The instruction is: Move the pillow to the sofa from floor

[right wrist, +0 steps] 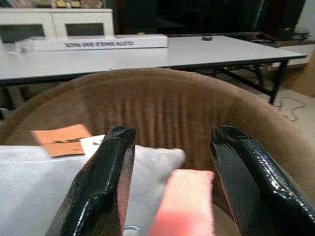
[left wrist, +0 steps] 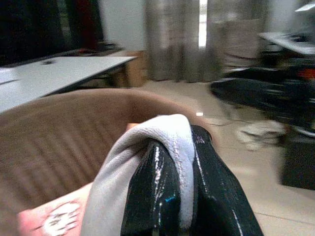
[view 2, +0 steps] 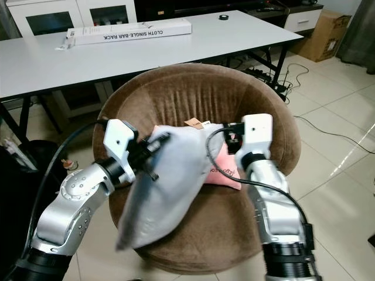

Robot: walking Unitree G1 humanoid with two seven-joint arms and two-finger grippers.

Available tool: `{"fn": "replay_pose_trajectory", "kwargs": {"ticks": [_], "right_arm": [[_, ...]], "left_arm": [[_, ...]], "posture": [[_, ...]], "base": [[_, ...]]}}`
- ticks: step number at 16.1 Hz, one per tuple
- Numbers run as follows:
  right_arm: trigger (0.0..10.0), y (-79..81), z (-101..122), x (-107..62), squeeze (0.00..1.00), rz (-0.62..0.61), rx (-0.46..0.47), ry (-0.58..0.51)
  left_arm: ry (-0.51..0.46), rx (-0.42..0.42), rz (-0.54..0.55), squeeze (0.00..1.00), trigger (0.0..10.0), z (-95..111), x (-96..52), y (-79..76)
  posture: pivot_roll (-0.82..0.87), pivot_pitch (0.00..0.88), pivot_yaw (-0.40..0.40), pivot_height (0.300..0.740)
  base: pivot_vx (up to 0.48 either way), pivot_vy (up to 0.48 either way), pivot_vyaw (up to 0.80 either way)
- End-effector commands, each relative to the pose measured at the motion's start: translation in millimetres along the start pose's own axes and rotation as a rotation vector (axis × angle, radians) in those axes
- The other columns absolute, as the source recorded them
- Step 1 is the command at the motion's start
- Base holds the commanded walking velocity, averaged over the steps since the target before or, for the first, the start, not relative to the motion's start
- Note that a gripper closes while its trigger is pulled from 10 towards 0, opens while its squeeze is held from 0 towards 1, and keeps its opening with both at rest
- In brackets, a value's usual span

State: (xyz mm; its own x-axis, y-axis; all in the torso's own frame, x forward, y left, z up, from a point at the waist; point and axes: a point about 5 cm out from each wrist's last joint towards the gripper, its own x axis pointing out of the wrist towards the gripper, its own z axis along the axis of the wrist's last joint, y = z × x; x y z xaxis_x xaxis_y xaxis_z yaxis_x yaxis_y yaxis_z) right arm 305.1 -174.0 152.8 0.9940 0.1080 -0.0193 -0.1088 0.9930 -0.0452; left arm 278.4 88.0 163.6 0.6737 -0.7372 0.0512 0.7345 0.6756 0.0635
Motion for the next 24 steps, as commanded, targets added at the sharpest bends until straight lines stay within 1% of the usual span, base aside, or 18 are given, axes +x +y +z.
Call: {"fn": "replay_pose_trajectory", "kwargs": {"ticks": [1,2,5,7,8,9,10,11,13,14,15,16,17,18,19,21,23,24], "right_arm": [[10.0,-8.6,1,0.6,0.00,-0.025,-0.012,0.002],[10.0,-12.3,0,0.4,0.00,-0.035,-0.021,0.006],[10.0,-40.2,5,-4.5,0.00,-0.056,-0.071,0.004],[10.0,-60.0,15,-12.2,0.00,0.024,-0.108,-0.005],[10.0,-68.1,20,-18.9,0.00,0.076,-0.138,-0.003],[10.0,-71.2,22,-22.6,0.00,0.104,-0.143,-0.002],[10.0,-76.3,27,-30.5,0.00,0.166,-0.170,0.005],[10.0,-79.7,30,-37.0,0.00,0.221,-0.188,0.015],[10.0,-81.5,34,-45.2,0.00,0.273,-0.197,0.029],[10.0,-81.8,34,-49.8,0.00,0.302,-0.201,0.050],[10.0,-81.9,33,-51.3,0.00,0.306,-0.200,0.057],[10.0,-80.0,31,-52.7,0.00,0.319,-0.201,0.071],[10.0,-73.8,30,-54.4,0.00,0.343,-0.196,0.087],[10.0,-65.5,30,-56.1,0.00,0.375,-0.188,0.095],[10.0,-59.0,29,-56.4,0.00,0.400,-0.178,0.100],[10.0,-42.0,26,-61.1,0.00,0.471,-0.157,0.119],[10.0,-18.6,14,-69.5,0.00,0.546,-0.139,0.154],[10.0,-6.7,7,-70.6,0.00,0.568,-0.107,0.167]], "left_arm": [[-0.067,0.041,-0.090,0.00,10.0,21,6.7,-3.7],[-0.072,0.041,-0.117,0.00,10.0,22,7.7,-4.9],[-0.089,0.009,-0.265,0.00,10.0,34,16.0,-10.8],[-0.119,-0.029,-0.344,0.00,10.0,46,23.2,-12.2],[-0.148,-0.072,-0.395,0.00,10.0,55,26.1,-15.5],[-0.159,-0.094,-0.425,0.00,10.0,59,27.0,-17.7],[-0.169,-0.141,-0.488,0.00,10.0,64,27.8,-22.1],[-0.170,-0.191,-0.503,0.00,10.0,64,30.4,-22.2],[-0.116,-0.215,-0.455,0.00,10.0,49,37.3,-17.3],[-0.008,-0.247,-0.343,0.00,10.0,19,48.2,-7.0],[0.029,-0.258,-0.299,0.00,10.0,9,51.2,-4.0],[0.097,-0.264,-0.166,0.00,10.0,-20,58.4,5.5],[0.138,-0.261,-0.002,0.00,10.0,-45,62.1,16.5],[0.166,-0.246,0.120,0.00,10.0,-60,62.3,24.4],[0.178,-0.241,0.160,0.00,10.0,-65,62.3,28.3],[0.215,-0.169,0.244,0.00,10.0,-71,60.9,37.0],[0.263,0.014,0.411,0.00,10.0,-67,54.9,61.4],[0.267,0.071,0.484,0.00,10.0,-61,50.9,76.0]], "posture": [[-0.01,0.000,0.039,0.740],[-0.01,0.000,0.039,0.740],[-0.03,0.000,0.050,0.740],[-0.05,0.000,0.062,0.740],[-0.06,0.000,0.066,0.740],[-0.06,0.000,0.069,0.740],[-0.07,0.000,0.074,0.740],[-0.07,0.000,0.074,0.740],[-0.09,0.000,0.072,0.740],[-0.09,0.000,0.055,0.740],[-0.09,0.000,0.051,0.740],[-0.09,0.000,0.033,0.740],[-0.10,0.000,0.009,0.740],[-0.12,0.007,0.000,0.740],[-0.13,0.017,-0.003,0.740],[-0.15,0.044,-0.007,0.740],[-0.15,0.072,-0.017,0.740],[-0.15,0.081,-0.017,0.740]], "base": [[0.000,0.000,0.00],[0.000,0.000,0.00],[0.000,0.000,0.00],[0.000,0.000,0.00],[0.000,0.000,0.00],[0.000,0.000,0.00],[0.000,0.000,0.00],[0.000,0.000,0.00],[0.000,0.000,0.00],[0.000,0.000,0.00],[0.000,0.000,0.00],[0.000,0.000,0.00],[0.000,0.000,0.00],[0.000,0.000,0.00],[0.000,0.000,0.00],[0.000,0.000,0.00],[0.000,0.000,0.00],[0.000,0.000,0.00]]}}
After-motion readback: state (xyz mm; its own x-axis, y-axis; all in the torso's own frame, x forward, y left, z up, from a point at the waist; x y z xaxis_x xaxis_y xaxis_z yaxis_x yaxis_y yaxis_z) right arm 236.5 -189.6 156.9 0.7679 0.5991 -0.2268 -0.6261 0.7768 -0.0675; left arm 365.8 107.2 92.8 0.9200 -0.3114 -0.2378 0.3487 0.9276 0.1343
